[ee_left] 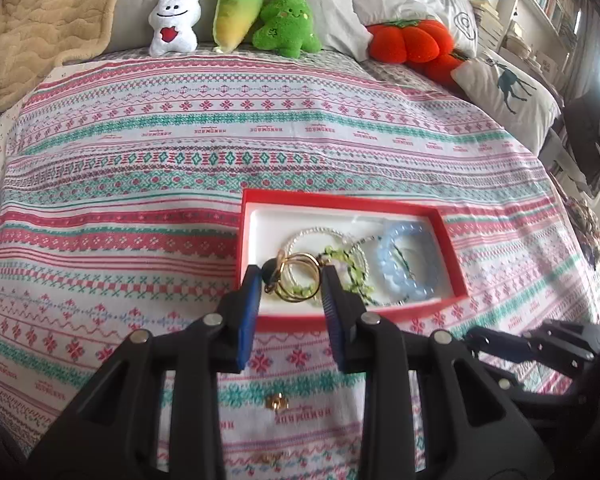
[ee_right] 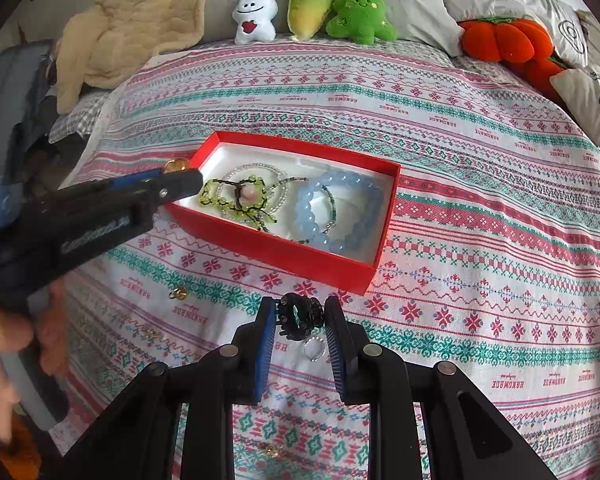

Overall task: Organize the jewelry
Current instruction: 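Carry the held ring and charm up and over the red box, then open the left tool then the right tool, dropping ring and charm into the box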

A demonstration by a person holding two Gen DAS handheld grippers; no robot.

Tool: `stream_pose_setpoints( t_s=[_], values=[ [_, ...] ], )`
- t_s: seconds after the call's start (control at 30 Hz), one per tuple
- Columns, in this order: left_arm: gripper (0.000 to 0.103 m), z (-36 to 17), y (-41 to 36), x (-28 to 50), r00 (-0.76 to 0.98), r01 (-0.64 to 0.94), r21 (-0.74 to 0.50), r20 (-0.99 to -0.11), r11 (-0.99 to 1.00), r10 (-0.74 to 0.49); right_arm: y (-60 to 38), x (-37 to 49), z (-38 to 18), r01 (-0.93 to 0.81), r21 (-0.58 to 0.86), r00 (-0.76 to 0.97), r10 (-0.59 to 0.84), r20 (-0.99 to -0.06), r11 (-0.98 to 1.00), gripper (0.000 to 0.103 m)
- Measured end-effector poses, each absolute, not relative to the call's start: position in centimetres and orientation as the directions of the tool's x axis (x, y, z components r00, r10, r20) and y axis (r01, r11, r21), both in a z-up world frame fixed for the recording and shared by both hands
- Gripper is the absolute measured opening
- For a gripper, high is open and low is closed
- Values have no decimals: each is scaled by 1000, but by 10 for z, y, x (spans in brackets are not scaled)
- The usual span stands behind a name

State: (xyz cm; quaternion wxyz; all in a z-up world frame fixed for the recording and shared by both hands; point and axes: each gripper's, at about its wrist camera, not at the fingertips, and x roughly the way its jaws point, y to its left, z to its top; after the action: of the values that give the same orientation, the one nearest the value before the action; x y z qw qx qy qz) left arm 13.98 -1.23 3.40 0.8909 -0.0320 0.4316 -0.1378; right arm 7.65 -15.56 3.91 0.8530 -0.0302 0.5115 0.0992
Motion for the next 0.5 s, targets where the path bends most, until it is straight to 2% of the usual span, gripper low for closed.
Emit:
stream_pose_setpoints(
  t_s=[0.5],
  values=[
    [32,16,-27,171,599,187,-155,-765,970,-238,-175,102,48,-191,71,521,163,-838,979,25]
  ],
)
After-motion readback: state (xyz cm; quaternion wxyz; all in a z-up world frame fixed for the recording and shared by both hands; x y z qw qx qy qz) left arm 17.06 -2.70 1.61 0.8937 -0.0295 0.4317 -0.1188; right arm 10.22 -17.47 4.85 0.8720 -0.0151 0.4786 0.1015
